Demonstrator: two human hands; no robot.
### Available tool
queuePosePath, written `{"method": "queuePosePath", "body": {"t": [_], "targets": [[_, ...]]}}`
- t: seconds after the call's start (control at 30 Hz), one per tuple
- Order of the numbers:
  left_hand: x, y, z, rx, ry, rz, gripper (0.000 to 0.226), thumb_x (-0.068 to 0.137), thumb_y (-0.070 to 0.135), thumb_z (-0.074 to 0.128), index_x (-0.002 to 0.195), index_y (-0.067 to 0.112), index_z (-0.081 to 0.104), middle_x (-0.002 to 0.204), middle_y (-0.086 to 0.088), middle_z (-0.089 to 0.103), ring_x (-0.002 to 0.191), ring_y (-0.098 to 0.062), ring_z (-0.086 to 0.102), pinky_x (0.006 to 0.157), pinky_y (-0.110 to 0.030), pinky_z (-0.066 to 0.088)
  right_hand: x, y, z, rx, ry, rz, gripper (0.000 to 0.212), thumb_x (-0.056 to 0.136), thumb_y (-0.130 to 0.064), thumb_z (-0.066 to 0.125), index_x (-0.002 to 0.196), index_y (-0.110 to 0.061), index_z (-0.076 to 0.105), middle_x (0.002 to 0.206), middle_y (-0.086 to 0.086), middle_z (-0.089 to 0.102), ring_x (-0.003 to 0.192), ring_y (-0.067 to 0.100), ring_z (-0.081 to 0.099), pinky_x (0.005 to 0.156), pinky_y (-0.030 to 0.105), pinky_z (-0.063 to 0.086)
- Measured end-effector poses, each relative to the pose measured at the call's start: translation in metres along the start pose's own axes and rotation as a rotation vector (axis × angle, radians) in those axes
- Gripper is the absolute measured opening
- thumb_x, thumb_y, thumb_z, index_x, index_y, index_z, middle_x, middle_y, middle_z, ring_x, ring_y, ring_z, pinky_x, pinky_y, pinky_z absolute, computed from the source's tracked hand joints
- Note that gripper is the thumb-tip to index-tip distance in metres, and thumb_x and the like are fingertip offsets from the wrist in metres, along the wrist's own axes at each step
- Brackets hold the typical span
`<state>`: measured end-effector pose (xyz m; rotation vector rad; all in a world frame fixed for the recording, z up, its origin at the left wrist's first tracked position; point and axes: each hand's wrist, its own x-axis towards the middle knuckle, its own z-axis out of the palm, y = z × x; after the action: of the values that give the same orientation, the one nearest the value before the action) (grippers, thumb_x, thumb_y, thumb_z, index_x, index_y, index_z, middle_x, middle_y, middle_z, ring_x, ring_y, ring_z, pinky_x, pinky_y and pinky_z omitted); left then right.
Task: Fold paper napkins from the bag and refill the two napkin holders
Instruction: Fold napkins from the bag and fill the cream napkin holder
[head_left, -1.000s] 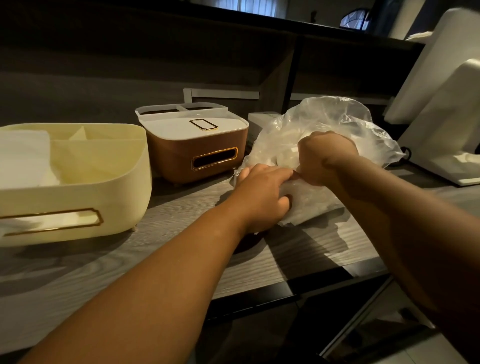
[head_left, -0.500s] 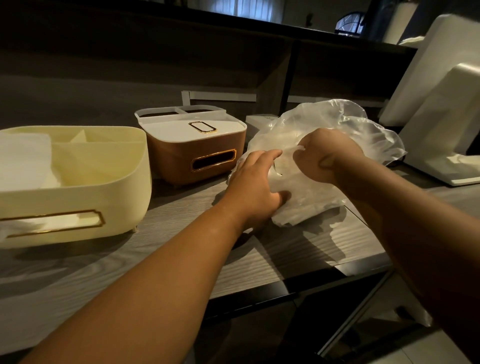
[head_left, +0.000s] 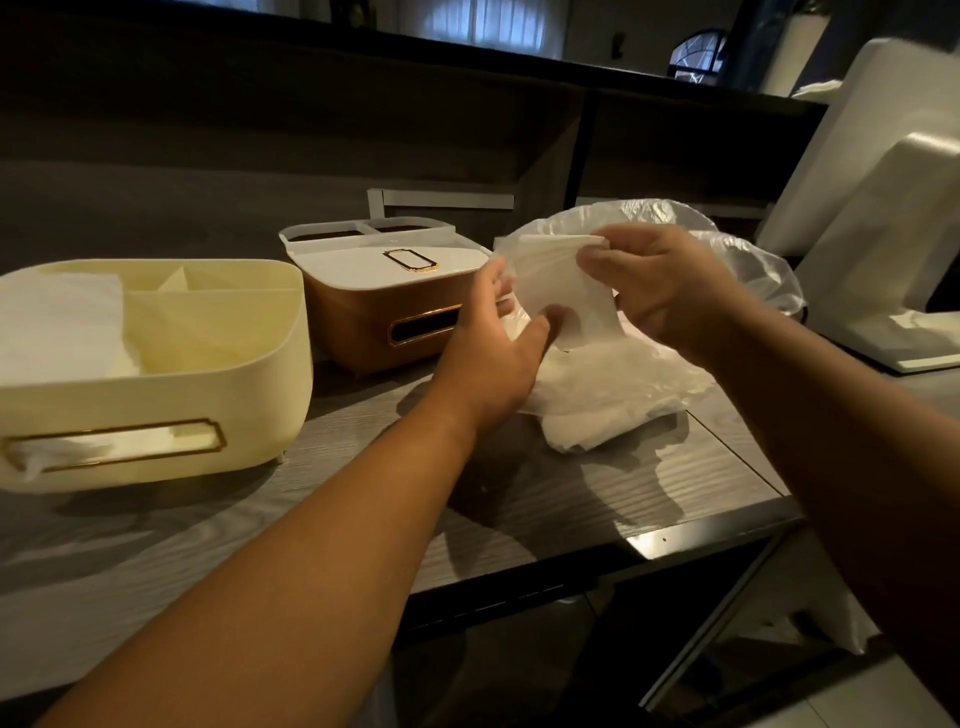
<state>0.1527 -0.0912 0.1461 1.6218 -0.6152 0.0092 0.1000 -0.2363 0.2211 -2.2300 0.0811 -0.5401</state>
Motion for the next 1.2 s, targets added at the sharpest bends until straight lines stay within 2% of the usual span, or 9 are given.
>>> {"method": "queuePosePath", "body": {"t": [0.07, 0.13, 0.2, 0.27, 0.43, 0.57, 0.7, 1.03, 1.2], "targets": [[-0.005, 0.007, -0.006, -0.132, -0.014, -0.046, 0.07, 0.096, 0.035, 0.064, 0.153, 0.03, 0.025, 0.152, 0.007, 0.041, 0.137, -0.016, 0.043, 0.092, -0.027, 0.054, -0.005, -0.009, 0.002, 0.262, 0.034, 0.078, 0.014, 0.103, -0.021, 0.052, 0.097, -0.022, 0.065, 0.105, 0.0, 0.066, 0.1, 0.02, 0.065, 0.085, 0.036, 0.057], [-0.011, 0.013, -0.015, -0.213, -0.062, -0.101, 0.06, 0.094, 0.035, 0.066, 0.146, 0.029, 0.037, 0.141, 0.008, 0.052, 0.127, -0.016, 0.054, 0.09, -0.03, 0.057, -0.01, -0.014, 0.008, 0.549, 0.056, 0.17, 0.01, 0.102, -0.019, 0.055, 0.097, -0.021, 0.063, 0.108, 0.005, 0.068, 0.1, 0.022, 0.068, 0.083, 0.038, 0.058], [-0.019, 0.02, -0.026, -0.229, -0.056, -0.13, 0.042, 0.093, 0.037, 0.067, 0.131, 0.032, 0.05, 0.127, 0.004, 0.062, 0.116, -0.019, 0.062, 0.092, -0.041, 0.058, -0.016, -0.015, 0.017, 0.761, 0.023, 0.232, 0.015, 0.101, -0.022, 0.056, 0.114, -0.016, 0.061, 0.118, 0.009, 0.069, 0.104, 0.025, 0.07, 0.088, 0.042, 0.059], [-0.031, 0.026, -0.039, -0.22, -0.004, -0.119, 0.031, 0.092, 0.035, 0.068, 0.12, 0.035, 0.054, 0.119, 0.006, 0.065, 0.112, -0.019, 0.064, 0.09, -0.039, 0.059, -0.024, -0.013, 0.032, 0.886, -0.023, 0.264, 0.032, 0.1, -0.022, 0.055, 0.131, -0.012, 0.056, 0.124, 0.013, 0.067, 0.108, 0.03, 0.069, 0.09, 0.047, 0.058], [-0.075, 0.036, -0.079, 0.191, 0.096, -0.063, 0.039, 0.09, 0.033, 0.073, 0.121, 0.038, 0.05, 0.108, 0.022, 0.058, 0.095, -0.005, 0.06, 0.058, -0.016, 0.055, -0.049, -0.018, 0.077, 1.011, -0.116, 0.303, 0.032, 0.094, -0.009, 0.054, 0.124, -0.014, 0.063, 0.121, 0.014, 0.064, 0.108, 0.033, 0.066, 0.078, 0.043, 0.061], [-0.104, 0.038, -0.11, 0.595, 0.068, -0.018, 0.049, 0.09, 0.027, 0.073, 0.132, 0.041, 0.05, 0.113, 0.021, 0.057, 0.096, -0.001, 0.057, 0.079, -0.024, 0.053, -0.071, -0.019, 0.116, 0.959, -0.224, 0.153, 0.039, 0.087, -0.008, 0.065, 0.125, -0.016, 0.063, 0.117, 0.013, 0.069, 0.105, 0.031, 0.07, 0.083, 0.047, 0.06], [-0.121, 0.032, -0.129, 0.731, 0.08, -0.046, 0.061, 0.09, 0.023, 0.073, 0.142, 0.038, 0.045, 0.136, 0.012, 0.056, 0.116, -0.009, 0.054, 0.098, -0.033, 0.051, -0.081, -0.015, 0.143, 0.682, -0.227, 0.048, 0.045, 0.084, -0.008, 0.072, 0.118, -0.035, 0.062, 0.118, -0.001, 0.066, 0.106, 0.018, 0.068, 0.085, 0.038, 0.061], [-0.144, 0.002, -0.131, 0.643, 0.077, -0.088, 0.075, 0.089, 0.015, 0.074, 0.148, 0.038, 0.034, 0.142, 0.011, 0.047, 0.119, -0.007, 0.05, 0.097, -0.023, 0.044, -0.077, -0.006, 0.147, 0.484, -0.254, 0.032, 0.058, 0.081, -0.01, 0.069, 0.125, -0.045, 0.058, 0.128, -0.007, 0.057, 0.115, 0.015, 0.059, 0.093, 0.038, 0.057], [-0.147, 0.0, -0.127, 0.654, 0.146, 0.019, 0.064, 0.095, 0.008, 0.063, 0.147, 0.034, 0.036, 0.146, 0.008, 0.043, 0.118, -0.003, 0.042, 0.099, -0.018, 0.041, -0.083, -0.008, 0.149, 0.448, -0.223, -0.079, 0.04, 0.092, -0.009, 0.065, 0.116, -0.04, 0.061, 0.118, -0.013, 0.057, 0.104, 0.01, 0.06, 0.076, 0.022, 0.059]]}}
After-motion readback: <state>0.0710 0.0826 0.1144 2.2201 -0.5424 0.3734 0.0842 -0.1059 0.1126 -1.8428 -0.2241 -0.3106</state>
